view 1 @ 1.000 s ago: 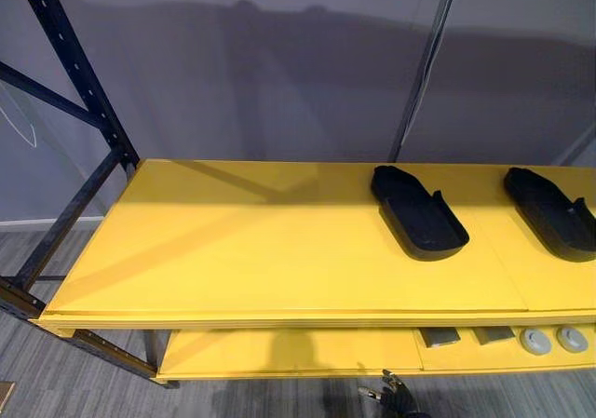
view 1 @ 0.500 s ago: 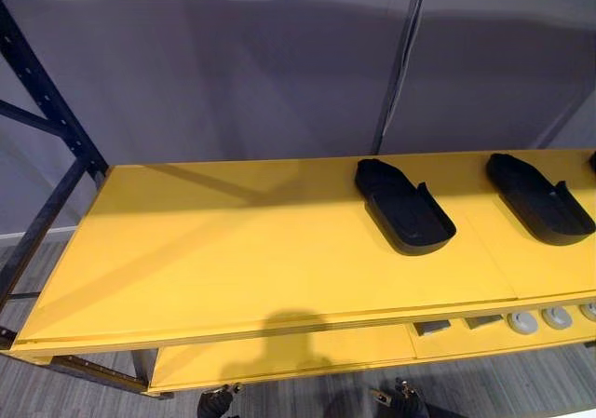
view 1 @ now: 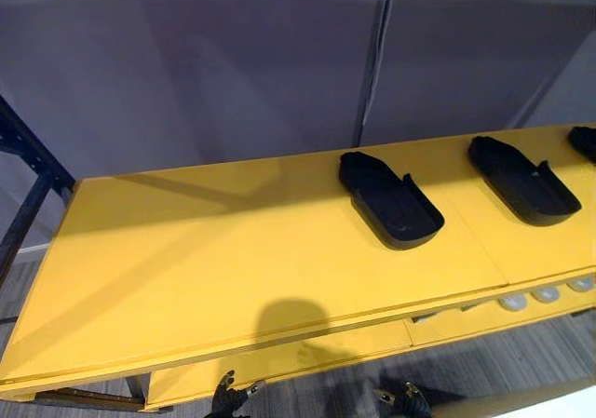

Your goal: Walk over and take plastic housings, then place them on the shelf

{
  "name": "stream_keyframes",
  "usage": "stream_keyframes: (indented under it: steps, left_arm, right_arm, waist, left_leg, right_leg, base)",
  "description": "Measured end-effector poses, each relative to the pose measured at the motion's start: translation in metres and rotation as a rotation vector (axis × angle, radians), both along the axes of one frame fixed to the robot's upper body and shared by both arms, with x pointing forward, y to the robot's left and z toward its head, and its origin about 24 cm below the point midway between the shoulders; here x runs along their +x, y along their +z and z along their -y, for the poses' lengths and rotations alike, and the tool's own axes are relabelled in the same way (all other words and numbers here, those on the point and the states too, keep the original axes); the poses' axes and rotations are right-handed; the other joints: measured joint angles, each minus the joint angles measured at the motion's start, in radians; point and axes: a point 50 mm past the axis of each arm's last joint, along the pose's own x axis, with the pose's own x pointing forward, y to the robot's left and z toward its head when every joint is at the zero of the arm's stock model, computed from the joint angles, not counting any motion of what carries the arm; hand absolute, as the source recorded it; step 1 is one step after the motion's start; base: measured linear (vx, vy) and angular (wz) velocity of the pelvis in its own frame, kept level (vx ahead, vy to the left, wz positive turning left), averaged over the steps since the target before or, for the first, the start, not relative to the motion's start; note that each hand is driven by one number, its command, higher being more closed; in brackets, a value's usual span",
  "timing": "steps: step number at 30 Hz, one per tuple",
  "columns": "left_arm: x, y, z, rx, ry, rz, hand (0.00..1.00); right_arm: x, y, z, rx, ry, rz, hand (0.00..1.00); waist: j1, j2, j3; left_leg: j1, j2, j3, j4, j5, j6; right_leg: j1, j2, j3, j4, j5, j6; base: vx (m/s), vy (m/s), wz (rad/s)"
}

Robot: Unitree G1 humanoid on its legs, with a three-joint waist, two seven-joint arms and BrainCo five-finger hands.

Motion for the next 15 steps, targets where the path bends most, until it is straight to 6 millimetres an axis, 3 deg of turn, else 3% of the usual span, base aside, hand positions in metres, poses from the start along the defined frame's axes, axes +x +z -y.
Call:
stream_keyframes:
  steps: [7,10,11,13,15]
  left_arm:
    - [0.021,0.006,0.001,0.013,-0.024,0.053,0.00]
    - [0.039,0.014,0.001,0.024,-0.017,0.110,0.00]
    - [0.047,0.018,0.001,0.028,-0.021,0.135,0.00]
    - [0.059,0.025,0.002,0.031,-0.026,0.182,0.00]
    - [0.064,0.029,0.002,0.033,-0.028,0.204,0.00]
  right_arm:
    - [0.016,0.007,0.002,-0.023,0.026,0.056,0.00]
    - [0.036,0.018,0.000,-0.059,0.063,0.129,0.00]
    - [0.038,0.019,0.000,-0.062,0.062,0.139,0.00]
    - [0.038,0.019,0.000,-0.063,0.060,0.141,0.00]
    - [0.026,0.015,0.001,-0.064,0.047,0.106,0.00]
  waist:
    - [0.009,0.002,0.075]
    - [0.019,0.003,0.086]
    - [0.025,0.003,0.088]
    - [0.028,0.009,0.090]
    - [0.033,-0.002,0.076]
  left_leg:
    - [-0.087,0.029,0.087,0.118,-0.040,0.040]
    - [-0.209,0.087,0.194,0.200,-0.054,0.059]
    - [-0.230,0.096,0.214,0.205,-0.049,0.065]
    - [-0.257,0.117,0.236,0.204,-0.036,0.072]
    - [-0.269,0.125,0.250,0.204,-0.019,0.070]
  right_leg:
    - [-0.106,0.023,0.092,0.050,0.057,0.010]
    - [-0.204,0.057,0.140,0.002,0.176,0.026]
    - [-0.232,0.052,0.091,0.040,0.167,0.019]
    - [-0.276,0.038,-0.003,0.216,0.066,-0.013]
    - [-0.246,0.005,-0.043,0.423,-0.072,0.013]
  base:
    - [-0.18,0.025,-0.44]
    - [-0.28,0.022,-1.05]
    - [-0.25,-0.031,-0.70]
    - [-0.17,-0.061,-0.46]
    - [-0.08,-0.120,-0.20]
